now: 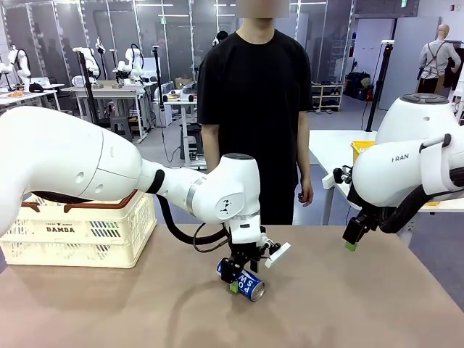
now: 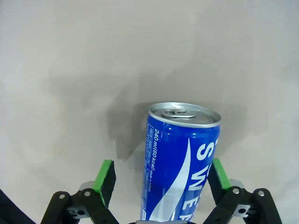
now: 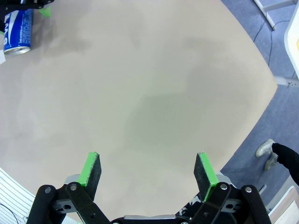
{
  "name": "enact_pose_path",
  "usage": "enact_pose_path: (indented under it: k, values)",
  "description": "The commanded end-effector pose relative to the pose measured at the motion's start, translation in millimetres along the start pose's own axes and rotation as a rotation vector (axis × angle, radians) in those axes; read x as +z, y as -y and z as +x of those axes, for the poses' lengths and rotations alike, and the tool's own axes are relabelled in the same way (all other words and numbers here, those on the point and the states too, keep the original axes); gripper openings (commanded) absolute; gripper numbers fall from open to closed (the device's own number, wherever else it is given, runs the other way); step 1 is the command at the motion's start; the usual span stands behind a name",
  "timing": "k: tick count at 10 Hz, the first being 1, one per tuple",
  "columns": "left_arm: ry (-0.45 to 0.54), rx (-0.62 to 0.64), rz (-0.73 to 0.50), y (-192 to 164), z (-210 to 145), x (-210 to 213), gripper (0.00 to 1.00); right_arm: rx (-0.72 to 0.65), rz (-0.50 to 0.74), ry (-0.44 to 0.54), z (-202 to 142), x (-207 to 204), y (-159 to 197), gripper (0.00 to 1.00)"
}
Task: Place the drinks into the Shopping basket.
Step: Pick up one drink and place it into the Shopping basket.
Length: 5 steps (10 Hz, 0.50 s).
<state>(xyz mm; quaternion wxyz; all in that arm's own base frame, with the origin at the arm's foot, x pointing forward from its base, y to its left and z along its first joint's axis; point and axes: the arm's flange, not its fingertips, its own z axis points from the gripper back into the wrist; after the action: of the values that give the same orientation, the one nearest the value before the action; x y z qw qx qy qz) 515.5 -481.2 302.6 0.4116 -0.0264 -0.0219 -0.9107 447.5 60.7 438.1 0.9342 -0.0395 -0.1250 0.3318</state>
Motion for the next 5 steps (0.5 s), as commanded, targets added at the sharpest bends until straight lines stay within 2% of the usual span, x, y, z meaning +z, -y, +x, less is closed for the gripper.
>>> enact_pose_path:
  k: [1,2,3,4,5]
  values:
    - [-0.031,0.024,0.042,7.9,-0.3,-0.5,1.00,0.006,-0.006,-0.008,-0.8,0.7,1.9,1.00]
    - [-0.024,0.020,0.042,9.0,-1.9,-0.2,1.00,0.006,-0.006,-0.008,-0.8,0.7,1.9,1.00]
    - [-0.031,0.008,0.042,10.8,-3.4,-0.4,0.93,0.006,-0.006,-0.008,-0.8,0.7,1.9,1.00]
    - [-0.022,0.006,0.042,12.0,-4.9,-1.0,0.81,0.006,-0.006,-0.008,-0.8,0.7,1.9,1.00]
    - [-0.022,0.007,0.038,14.2,-5.5,-0.2,0.75,0.006,-0.006,-0.008,-0.8,0.7,1.9,1.00]
